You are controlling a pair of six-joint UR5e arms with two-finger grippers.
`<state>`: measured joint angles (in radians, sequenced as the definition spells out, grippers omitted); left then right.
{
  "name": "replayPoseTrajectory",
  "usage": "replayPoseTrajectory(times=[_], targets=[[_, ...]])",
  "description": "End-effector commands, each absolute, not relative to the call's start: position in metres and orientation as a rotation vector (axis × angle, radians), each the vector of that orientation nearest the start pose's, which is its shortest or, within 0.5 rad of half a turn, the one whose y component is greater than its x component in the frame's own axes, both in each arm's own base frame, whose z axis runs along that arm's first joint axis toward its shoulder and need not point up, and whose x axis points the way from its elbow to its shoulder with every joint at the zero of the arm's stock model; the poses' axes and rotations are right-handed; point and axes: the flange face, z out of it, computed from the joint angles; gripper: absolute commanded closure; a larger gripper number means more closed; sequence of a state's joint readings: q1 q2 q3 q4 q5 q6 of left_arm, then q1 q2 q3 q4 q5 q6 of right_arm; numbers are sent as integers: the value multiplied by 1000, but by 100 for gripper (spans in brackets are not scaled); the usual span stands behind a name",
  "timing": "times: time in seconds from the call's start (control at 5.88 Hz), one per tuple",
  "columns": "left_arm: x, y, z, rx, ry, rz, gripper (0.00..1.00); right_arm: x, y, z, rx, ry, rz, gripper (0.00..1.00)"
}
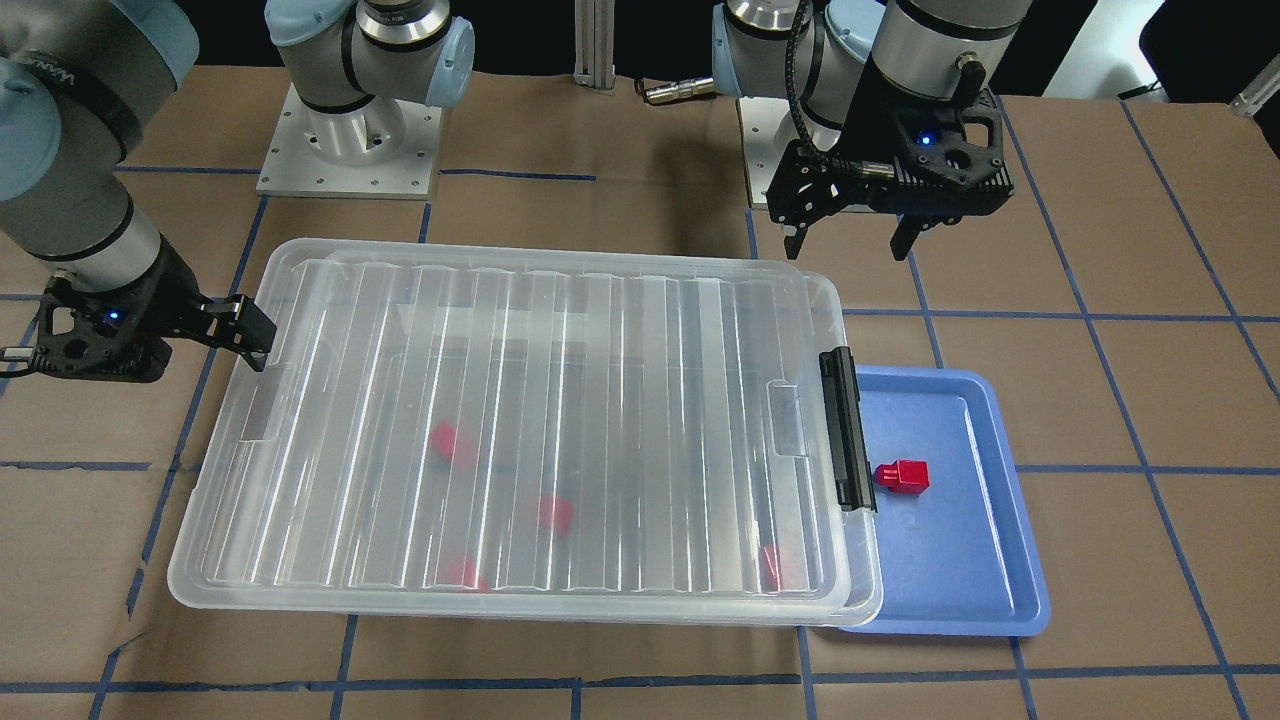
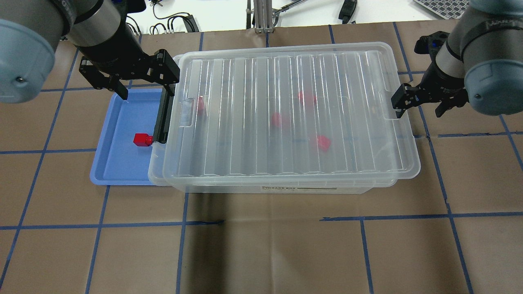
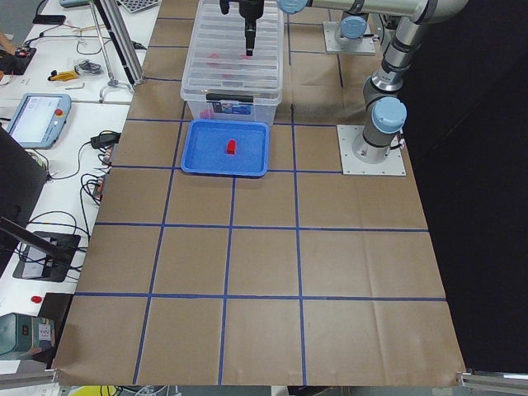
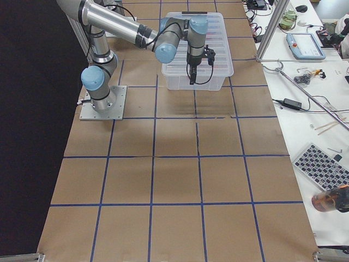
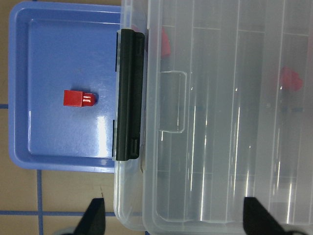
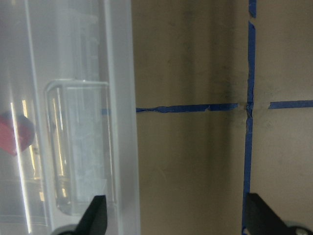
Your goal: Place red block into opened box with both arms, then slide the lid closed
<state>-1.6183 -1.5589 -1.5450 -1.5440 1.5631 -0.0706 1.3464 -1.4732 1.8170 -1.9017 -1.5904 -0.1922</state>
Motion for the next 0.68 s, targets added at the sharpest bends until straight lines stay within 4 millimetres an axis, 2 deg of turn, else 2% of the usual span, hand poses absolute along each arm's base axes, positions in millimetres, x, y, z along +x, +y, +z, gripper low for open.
replayPoseTrajectory(times=[0.0,0.51], targets=[[-157,-486,509,-36,3151,-101,1,14,-530,348,39,3159,11,0],[-157,-486,510,-38,3151,-105,1,8,-531,346,-46,3172,23,0]])
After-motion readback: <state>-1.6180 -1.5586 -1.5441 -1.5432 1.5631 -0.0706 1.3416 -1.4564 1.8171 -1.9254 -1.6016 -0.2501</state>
